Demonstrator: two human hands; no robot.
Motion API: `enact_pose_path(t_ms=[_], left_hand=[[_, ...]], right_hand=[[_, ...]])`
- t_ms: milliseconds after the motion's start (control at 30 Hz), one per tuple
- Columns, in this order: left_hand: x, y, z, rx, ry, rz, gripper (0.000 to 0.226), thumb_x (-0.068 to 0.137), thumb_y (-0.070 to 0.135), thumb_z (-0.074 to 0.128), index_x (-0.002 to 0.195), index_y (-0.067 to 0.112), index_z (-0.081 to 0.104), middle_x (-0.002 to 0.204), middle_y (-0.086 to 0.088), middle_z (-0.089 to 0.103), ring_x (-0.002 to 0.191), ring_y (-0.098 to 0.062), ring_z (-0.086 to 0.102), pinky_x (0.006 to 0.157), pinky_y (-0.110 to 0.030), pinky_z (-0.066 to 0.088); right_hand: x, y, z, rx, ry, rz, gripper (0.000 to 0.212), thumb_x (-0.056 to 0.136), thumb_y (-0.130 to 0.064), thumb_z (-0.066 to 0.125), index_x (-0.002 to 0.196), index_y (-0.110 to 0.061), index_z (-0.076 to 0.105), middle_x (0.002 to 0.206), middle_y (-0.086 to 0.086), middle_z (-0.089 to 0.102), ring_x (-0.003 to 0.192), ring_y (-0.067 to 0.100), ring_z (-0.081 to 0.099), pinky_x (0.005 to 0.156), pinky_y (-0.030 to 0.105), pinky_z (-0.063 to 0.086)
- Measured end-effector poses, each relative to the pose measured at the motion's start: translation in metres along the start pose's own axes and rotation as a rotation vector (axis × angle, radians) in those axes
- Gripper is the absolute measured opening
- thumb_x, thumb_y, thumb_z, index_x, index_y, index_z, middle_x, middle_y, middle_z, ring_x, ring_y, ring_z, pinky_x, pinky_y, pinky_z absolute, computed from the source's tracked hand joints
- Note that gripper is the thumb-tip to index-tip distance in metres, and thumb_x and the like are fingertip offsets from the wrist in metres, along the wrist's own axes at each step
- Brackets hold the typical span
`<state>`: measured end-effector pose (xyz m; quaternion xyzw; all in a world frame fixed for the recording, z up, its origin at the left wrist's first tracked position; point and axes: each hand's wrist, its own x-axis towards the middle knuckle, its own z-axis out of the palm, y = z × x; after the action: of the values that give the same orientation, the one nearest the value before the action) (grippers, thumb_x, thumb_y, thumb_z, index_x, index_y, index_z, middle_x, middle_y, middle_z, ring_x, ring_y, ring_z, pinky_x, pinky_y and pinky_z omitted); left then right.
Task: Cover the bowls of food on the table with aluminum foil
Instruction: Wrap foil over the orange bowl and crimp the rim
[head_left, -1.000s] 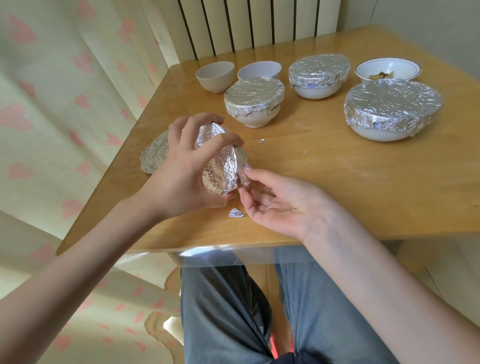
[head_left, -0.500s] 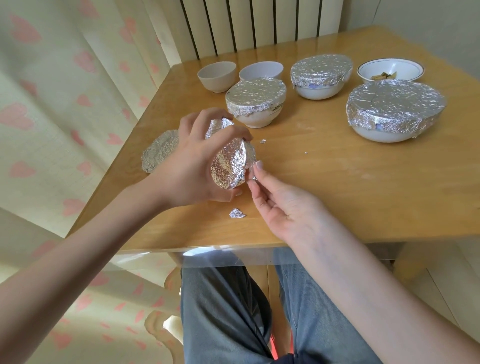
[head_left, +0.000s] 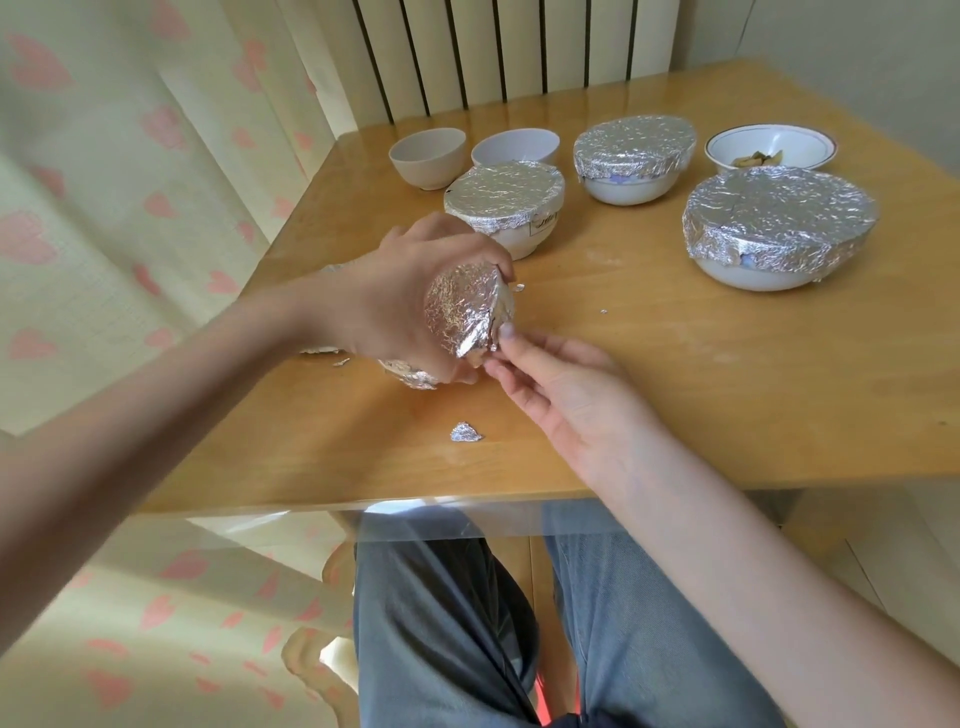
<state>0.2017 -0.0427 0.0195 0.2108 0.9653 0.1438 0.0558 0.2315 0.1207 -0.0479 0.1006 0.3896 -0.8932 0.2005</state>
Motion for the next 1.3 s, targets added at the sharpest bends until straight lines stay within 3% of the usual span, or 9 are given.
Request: enact_pose_path(t_ms=[100, 200, 300, 433, 567, 700, 800, 1000, 1300], left_hand=[[0.008, 0.0, -0.011, -0.005, -0.161, -0.033, 0.08, 0.055, 0.035, 0.091, 0.118, 0.054, 0.046, 0.133, 0.017, 0.036, 0.124, -0.009, 0.038, 0.096, -0.023, 0.032], [0.017, 0.001, -0.011, 0.119, -0.226, -0.029, 0.093, 0.058, 0.032, 0.091, 0.137, 0.039, 0.043, 0.145, 0.011, 0.035, 0.13, -0.01, 0.037, 0.096, -0.022, 0.032], [0.022, 0.002, -0.009, 0.155, -0.284, -0.05, 0.093, 0.058, 0.029, 0.092, 0.138, 0.035, 0.045, 0.144, 0.009, 0.038, 0.13, -0.011, 0.041, 0.104, -0.03, 0.037], [0.024, -0.004, -0.006, 0.153, -0.354, -0.024, 0.09, 0.056, 0.031, 0.093, 0.132, 0.044, 0.046, 0.14, 0.017, 0.033, 0.128, -0.005, 0.038, 0.102, -0.027, 0.037], [0.027, -0.006, -0.002, 0.28, -0.43, 0.023, 0.101, 0.06, 0.032, 0.091, 0.146, 0.032, 0.037, 0.153, 0.006, 0.027, 0.139, -0.014, 0.028, 0.108, -0.026, 0.025], [0.026, -0.004, -0.002, 0.19, -0.505, 0.082, 0.093, 0.059, 0.032, 0.092, 0.116, 0.068, 0.027, 0.136, 0.022, 0.022, 0.13, -0.009, 0.024, 0.106, -0.027, 0.027], [0.026, -0.006, -0.002, 0.18, -0.521, 0.082, 0.093, 0.056, 0.037, 0.092, 0.104, 0.077, 0.023, 0.127, 0.029, 0.02, 0.129, -0.007, 0.023, 0.109, -0.034, 0.031], [0.026, -0.006, -0.001, 0.193, -0.496, 0.089, 0.09, 0.054, 0.041, 0.092, 0.107, 0.073, 0.026, 0.128, 0.029, 0.022, 0.128, -0.008, 0.024, 0.109, -0.034, 0.031], [0.024, -0.005, -0.002, 0.171, -0.493, 0.062, 0.095, 0.056, 0.036, 0.092, 0.118, 0.069, 0.027, 0.132, 0.028, 0.024, 0.13, -0.009, 0.024, 0.111, -0.034, 0.03]], right_hand=[[0.008, -0.012, -0.011, -0.414, -0.087, -0.108, 0.024, 0.078, -0.006, 0.073, 0.095, 0.002, 0.058, 0.068, 0.009, 0.067, 0.054, 0.012, 0.063, 0.056, 0.018, 0.054], [0.021, -0.019, -0.019, -0.943, -0.169, -0.374, 0.024, 0.076, -0.017, 0.078, 0.078, -0.003, 0.058, 0.062, 0.007, 0.065, 0.048, 0.007, 0.056, 0.046, 0.02, 0.048], [0.034, -0.026, -0.023, -1.355, -0.295, -0.663, 0.027, 0.071, -0.032, 0.081, 0.066, -0.01, 0.066, 0.052, -0.012, 0.057, 0.051, 0.001, 0.05, 0.054, 0.015, 0.04], [0.045, -0.027, -0.028, -1.626, -0.415, -0.928, 0.042, 0.075, -0.05, 0.07, 0.062, -0.01, 0.069, 0.053, -0.003, 0.056, 0.053, 0.011, 0.047, 0.058, 0.033, 0.046], [0.054, -0.022, -0.031, -1.666, -0.49, -1.302, 0.05, 0.078, -0.055, 0.053, 0.049, -0.014, 0.057, 0.047, 0.001, 0.055, 0.045, 0.02, 0.052, 0.045, 0.024, 0.043], [0.057, -0.024, -0.033, -1.61, -0.544, -1.205, 0.052, 0.076, -0.059, 0.054, 0.052, -0.013, 0.058, 0.051, -0.007, 0.052, 0.05, 0.015, 0.048, 0.049, 0.026, 0.042], [0.056, -0.03, -0.036, -1.6, -0.59, -1.114, 0.052, 0.072, -0.063, 0.054, 0.058, -0.013, 0.062, 0.057, -0.013, 0.045, 0.056, 0.007, 0.042, 0.052, 0.026, 0.04], [0.054, -0.024, -0.032, -1.689, -0.449, -1.076, 0.045, 0.07, -0.056, 0.07, 0.052, -0.019, 0.051, 0.055, -0.012, 0.041, 0.057, 0.012, 0.043, 0.054, 0.025, 0.033], [0.044, -0.027, -0.031, -1.952, -0.225, -0.843, 0.051, 0.077, -0.06, 0.063, 0.057, -0.02, 0.039, 0.057, -0.01, 0.044, 0.069, 0.015, 0.047, 0.063, 0.027, 0.03]])
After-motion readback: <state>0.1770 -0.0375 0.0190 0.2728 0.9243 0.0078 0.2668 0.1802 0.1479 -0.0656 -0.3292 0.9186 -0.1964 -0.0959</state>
